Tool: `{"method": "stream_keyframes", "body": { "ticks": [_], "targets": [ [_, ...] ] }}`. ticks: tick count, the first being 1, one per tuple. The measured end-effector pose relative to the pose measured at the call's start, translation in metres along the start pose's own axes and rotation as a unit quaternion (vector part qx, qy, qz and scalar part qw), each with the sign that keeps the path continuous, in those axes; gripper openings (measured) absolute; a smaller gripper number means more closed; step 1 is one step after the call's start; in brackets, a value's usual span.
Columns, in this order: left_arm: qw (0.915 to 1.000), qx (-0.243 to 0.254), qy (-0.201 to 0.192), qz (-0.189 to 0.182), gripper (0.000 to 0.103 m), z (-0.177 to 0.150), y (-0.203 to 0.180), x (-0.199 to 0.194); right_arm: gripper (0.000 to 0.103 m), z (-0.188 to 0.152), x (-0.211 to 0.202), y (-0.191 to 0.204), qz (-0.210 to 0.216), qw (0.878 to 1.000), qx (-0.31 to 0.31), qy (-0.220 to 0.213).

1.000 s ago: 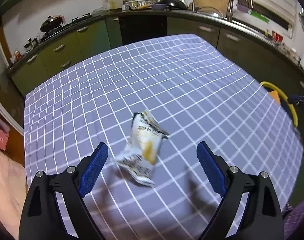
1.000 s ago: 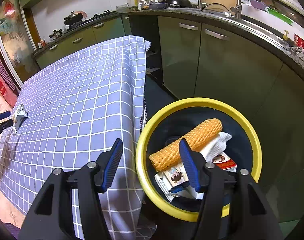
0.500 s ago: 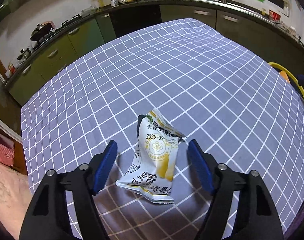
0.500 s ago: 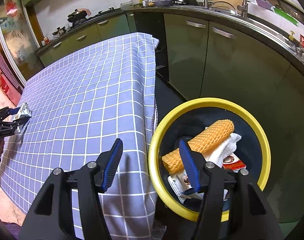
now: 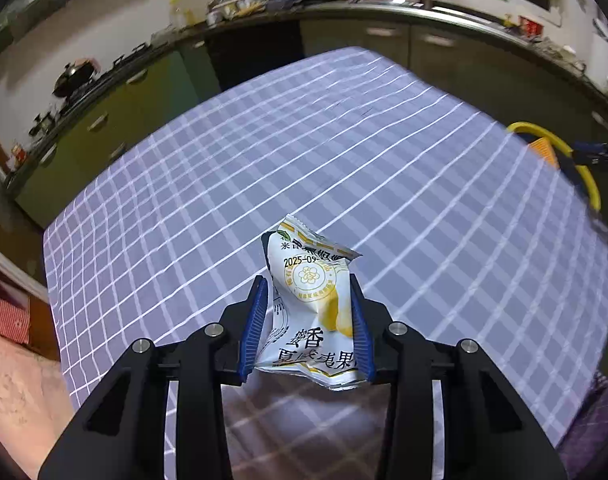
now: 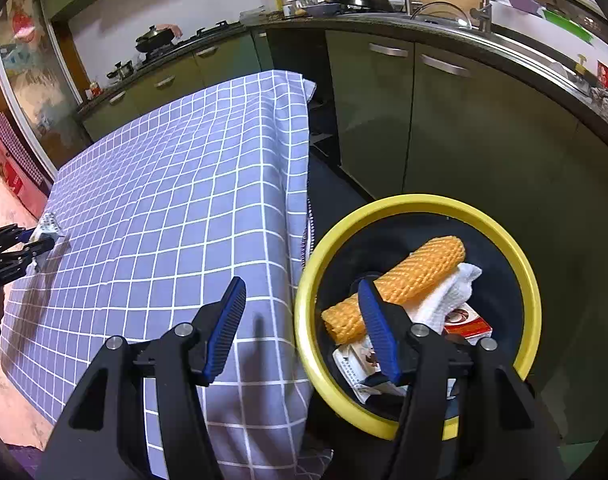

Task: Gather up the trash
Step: 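Carry the snack wrapper over the bin and open the left tool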

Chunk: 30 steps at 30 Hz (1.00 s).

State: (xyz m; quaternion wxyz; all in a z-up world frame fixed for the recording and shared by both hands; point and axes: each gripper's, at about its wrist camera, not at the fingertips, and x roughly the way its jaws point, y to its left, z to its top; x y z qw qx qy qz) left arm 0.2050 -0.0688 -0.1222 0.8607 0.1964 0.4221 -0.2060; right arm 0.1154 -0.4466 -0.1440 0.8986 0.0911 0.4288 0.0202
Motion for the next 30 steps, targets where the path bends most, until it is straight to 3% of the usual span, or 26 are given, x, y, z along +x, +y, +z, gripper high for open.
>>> {"method": "stream_keyframes", "body": {
  "ticks": [9,17,21,30],
  "targets": [
    [0.9957,0.056,-0.044,-0.058,0.039,0.044,-0.084,-0.035,0.056,-0.008,-0.018,-0.035,-0.008,0.999,0.031,-0.018],
    [0.9793,0.125,-0.069,-0.144,0.039,0.093,-0.187,-0.036,0.056,-0.024,-0.051,-0.092,-0.039,0.995,0.083,-0.043],
    [0.9685,0.146,-0.066,-0.191,0.039,0.121,-0.242,-0.024,0.056,-0.034,-0.064,-0.114,-0.051,0.992,0.105,-0.051],
    [0.9572,0.17,-0.03,-0.232,0.039,0.166,-0.333,0.031,0.056,-0.049,-0.079,-0.141,-0.055,0.988,0.133,-0.065]
  ]
}}
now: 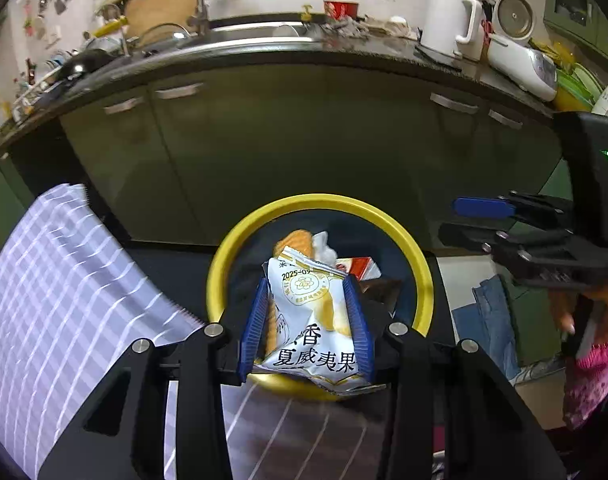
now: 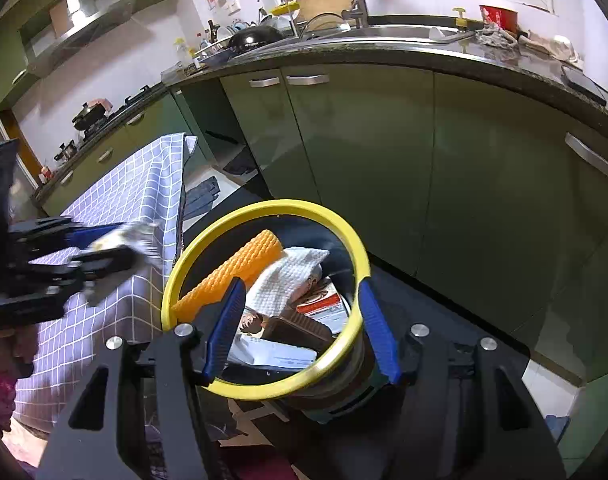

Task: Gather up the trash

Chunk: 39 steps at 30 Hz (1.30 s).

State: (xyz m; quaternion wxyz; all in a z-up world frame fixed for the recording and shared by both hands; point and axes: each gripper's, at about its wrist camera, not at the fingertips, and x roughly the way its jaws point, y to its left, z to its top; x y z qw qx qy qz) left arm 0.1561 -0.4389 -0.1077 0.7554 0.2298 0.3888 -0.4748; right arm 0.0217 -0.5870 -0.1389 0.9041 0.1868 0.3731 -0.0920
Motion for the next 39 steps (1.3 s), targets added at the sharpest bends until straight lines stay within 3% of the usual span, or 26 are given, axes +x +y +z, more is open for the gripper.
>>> {"method": "stream_keyframes", "body": {
  "ticks": [7,11,13,17,21,24,27,30,35,37,39],
  "targets": [
    [0.9999,0.003,0.016,-0.005,0.041,0.02,-0.019,0.052,0.056,0.001,-0.003,-0.004,0.006,1.0,0.007,-0.004],
    [0.9998,0.004,0.018,0.0,0.065,0.021,-0.025,0.071,0.056,0.001,-0.011,-0.005,0.005,1.0,0.014,-0.011],
    [0.9999,-0.001,0.016,0.005,0.066,0.018,-0.024,0.071,0.056,0.0,-0.014,-0.005,0.005,1.0,0.013,-0.014],
    [0.9994,-0.024,0.003,0.023,0.076,0.007,-0.011,0.047,0.057,-0.001,-0.016,0.001,0.004,1.0,0.007,-0.014],
    [0.9959,-0.059,-0.034,0.059,0.088,-0.015,0.008,-0.005,0.057,-0.003,-0.012,0.01,0.015,1.0,0.001,-0.011],
    [0.9887,-0.093,-0.07,0.094,0.095,-0.042,0.022,-0.054,0.06,-0.005,-0.009,0.028,0.032,0.999,-0.016,-0.004],
    [0.9756,-0.135,-0.096,0.144,0.098,-0.077,0.034,-0.104,0.06,-0.01,-0.009,0.056,0.05,0.998,-0.048,0.0],
    [0.9552,-0.188,-0.106,0.202,0.098,-0.118,0.045,-0.148,0.065,-0.014,-0.013,0.088,0.071,0.994,-0.081,-0.004],
    [0.9116,-0.259,-0.112,0.299,0.098,-0.19,0.05,-0.213,0.075,-0.027,-0.031,0.139,0.095,0.985,-0.139,-0.02],
    [0.8955,-0.279,-0.115,0.327,0.098,-0.214,0.047,-0.236,0.09,-0.031,-0.042,0.152,0.09,0.983,-0.155,-0.035],
    [0.8804,-0.298,-0.123,0.348,0.098,-0.236,0.042,-0.26,0.096,-0.035,-0.058,0.166,0.08,0.98,-0.172,-0.059]
  ]
}}
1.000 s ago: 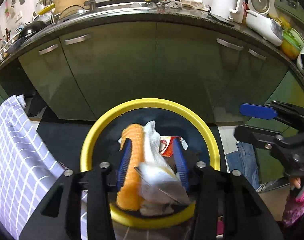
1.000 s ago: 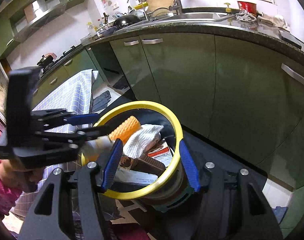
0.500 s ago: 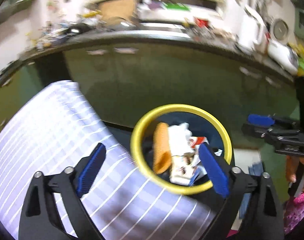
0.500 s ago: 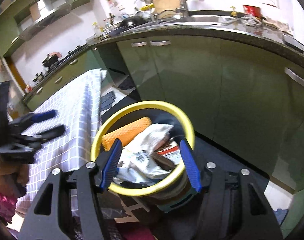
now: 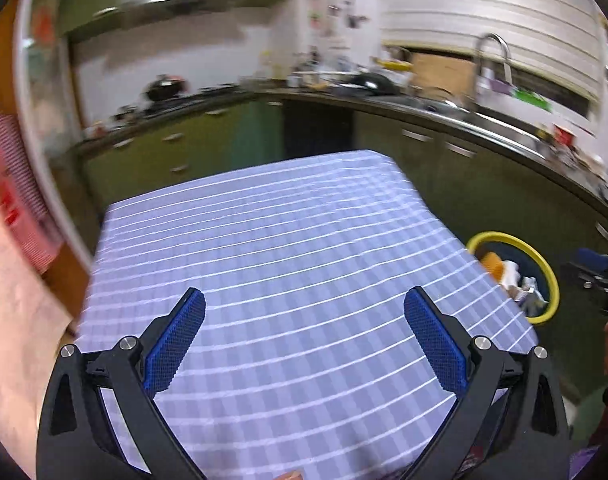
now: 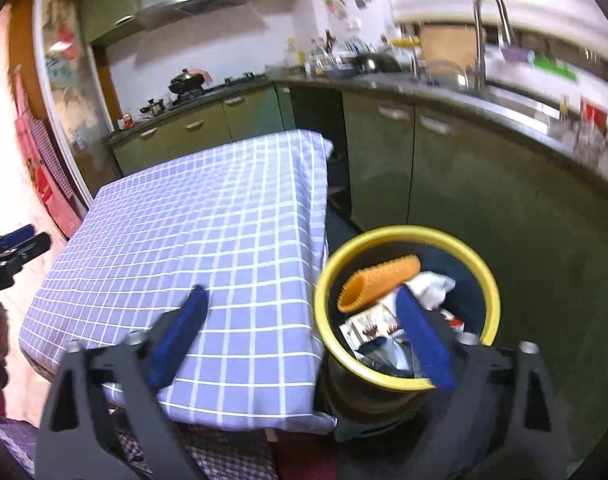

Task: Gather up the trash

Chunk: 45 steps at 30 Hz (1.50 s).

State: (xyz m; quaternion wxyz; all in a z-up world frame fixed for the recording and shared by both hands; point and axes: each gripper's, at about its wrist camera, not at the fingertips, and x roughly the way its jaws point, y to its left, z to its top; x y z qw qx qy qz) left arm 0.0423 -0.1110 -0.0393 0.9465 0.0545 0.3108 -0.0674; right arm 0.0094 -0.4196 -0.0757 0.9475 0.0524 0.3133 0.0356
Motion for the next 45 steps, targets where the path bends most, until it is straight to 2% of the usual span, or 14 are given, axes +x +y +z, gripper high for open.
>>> {"method": "stream_keyframes", "body": {
  "ticks": [3,8,14,45],
  "targets": [
    [0.9994,-0.031,0.001,0.017,0.098,-0.014,0.028,-0.023,0.096,0.005,-0.018,0.016,-0.008,1.0,-0.013,-0.016],
    [0.9981,-0.044,-0.011,0.042,0.098,-0.027,0.044,-0.048,0.096,0.008,-0.038,0.031,-0.01,0.999,-0.026,-0.029],
    [0.9978,-0.049,-0.029,0.035,0.098,-0.032,0.049,-0.065,0.096,0.006,-0.046,0.031,-0.023,0.999,-0.02,-0.03],
    [0.9984,-0.033,-0.029,0.034,0.098,-0.023,0.039,-0.066,0.096,0.002,-0.036,0.023,-0.027,0.999,-0.012,-0.02]
  ]
}}
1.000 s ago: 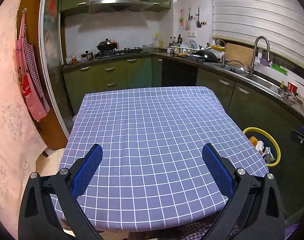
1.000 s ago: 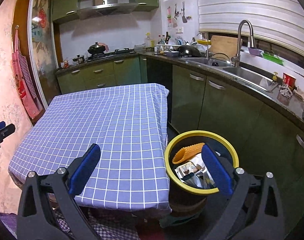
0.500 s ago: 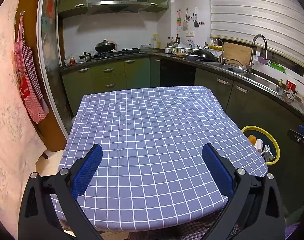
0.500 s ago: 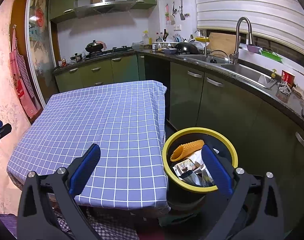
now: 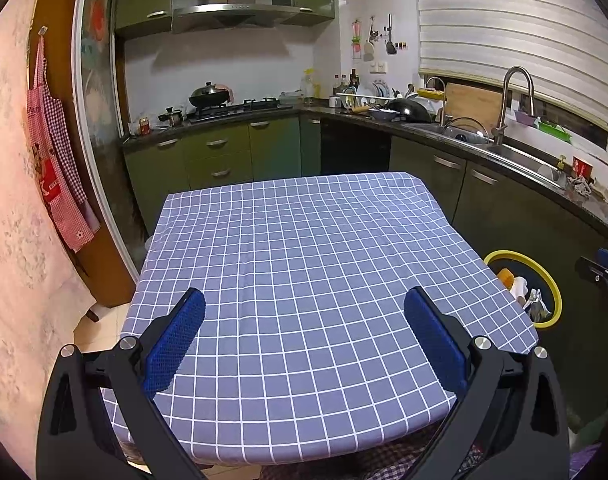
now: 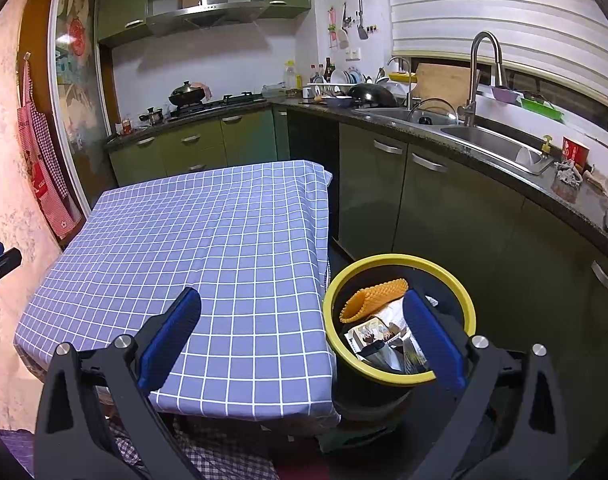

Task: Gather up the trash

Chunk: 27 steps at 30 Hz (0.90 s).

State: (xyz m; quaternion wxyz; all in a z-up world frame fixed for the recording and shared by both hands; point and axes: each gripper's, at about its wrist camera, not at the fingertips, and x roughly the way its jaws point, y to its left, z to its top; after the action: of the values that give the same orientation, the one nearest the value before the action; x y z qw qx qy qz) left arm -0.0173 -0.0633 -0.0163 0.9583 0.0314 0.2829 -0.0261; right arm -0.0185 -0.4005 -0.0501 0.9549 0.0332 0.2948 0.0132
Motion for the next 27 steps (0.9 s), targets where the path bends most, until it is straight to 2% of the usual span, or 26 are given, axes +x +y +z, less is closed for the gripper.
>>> {"method": "stream_keyframes", "body": {
  "ticks": [27],
  "targets": [
    [0.9998,0.017,0.007,-0.005,0.098,0.0041,-0.006,0.0049,0.096,-0.0024,0.0059,-0.0015,0.004,1.0,0.007,0.005]
  ]
}}
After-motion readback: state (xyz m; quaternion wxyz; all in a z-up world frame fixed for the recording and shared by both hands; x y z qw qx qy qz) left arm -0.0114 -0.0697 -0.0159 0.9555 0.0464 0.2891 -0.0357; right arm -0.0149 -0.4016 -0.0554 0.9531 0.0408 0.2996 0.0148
